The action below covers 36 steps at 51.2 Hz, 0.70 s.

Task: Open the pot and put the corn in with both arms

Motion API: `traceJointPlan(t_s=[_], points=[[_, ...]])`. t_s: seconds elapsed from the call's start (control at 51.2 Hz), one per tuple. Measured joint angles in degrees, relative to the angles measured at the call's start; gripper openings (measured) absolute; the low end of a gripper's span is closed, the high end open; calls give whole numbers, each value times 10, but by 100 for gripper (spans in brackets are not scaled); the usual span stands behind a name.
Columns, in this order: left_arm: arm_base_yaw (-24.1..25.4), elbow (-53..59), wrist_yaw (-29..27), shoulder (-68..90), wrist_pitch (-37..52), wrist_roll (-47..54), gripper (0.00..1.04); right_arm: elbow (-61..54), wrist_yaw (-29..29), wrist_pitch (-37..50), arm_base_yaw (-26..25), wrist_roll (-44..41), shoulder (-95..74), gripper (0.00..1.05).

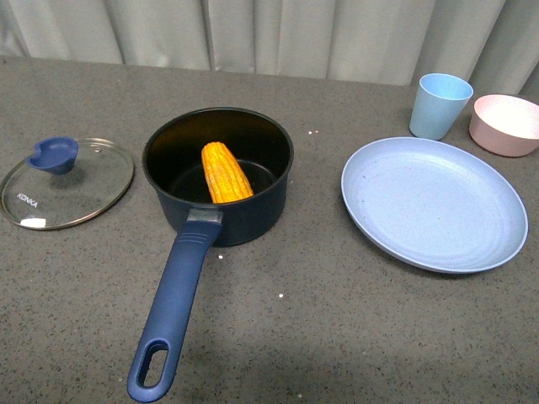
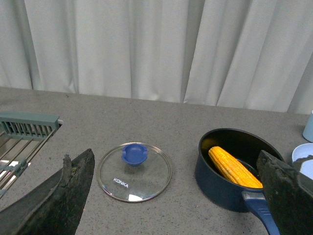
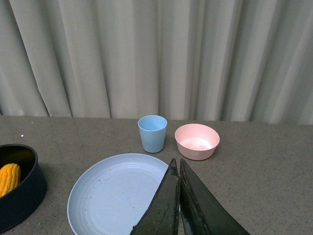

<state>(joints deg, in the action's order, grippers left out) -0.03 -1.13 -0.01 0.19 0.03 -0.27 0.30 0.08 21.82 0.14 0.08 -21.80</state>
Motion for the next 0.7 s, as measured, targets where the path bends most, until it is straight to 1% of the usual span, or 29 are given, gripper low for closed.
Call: traceJointPlan(t_s=[0.625,0.644,0.683,0.703], points=[[0,0,0,0,0,0,98,0,0,-116,0,0,118,1],[0,0,0,0,0,0,98,0,0,-123,0,0,124,1],[0,0,0,0,0,0,98,0,0,-187,0,0,171,1],[0,0,0,0,0,0,98,0,-1,-205,0,0,185,1]])
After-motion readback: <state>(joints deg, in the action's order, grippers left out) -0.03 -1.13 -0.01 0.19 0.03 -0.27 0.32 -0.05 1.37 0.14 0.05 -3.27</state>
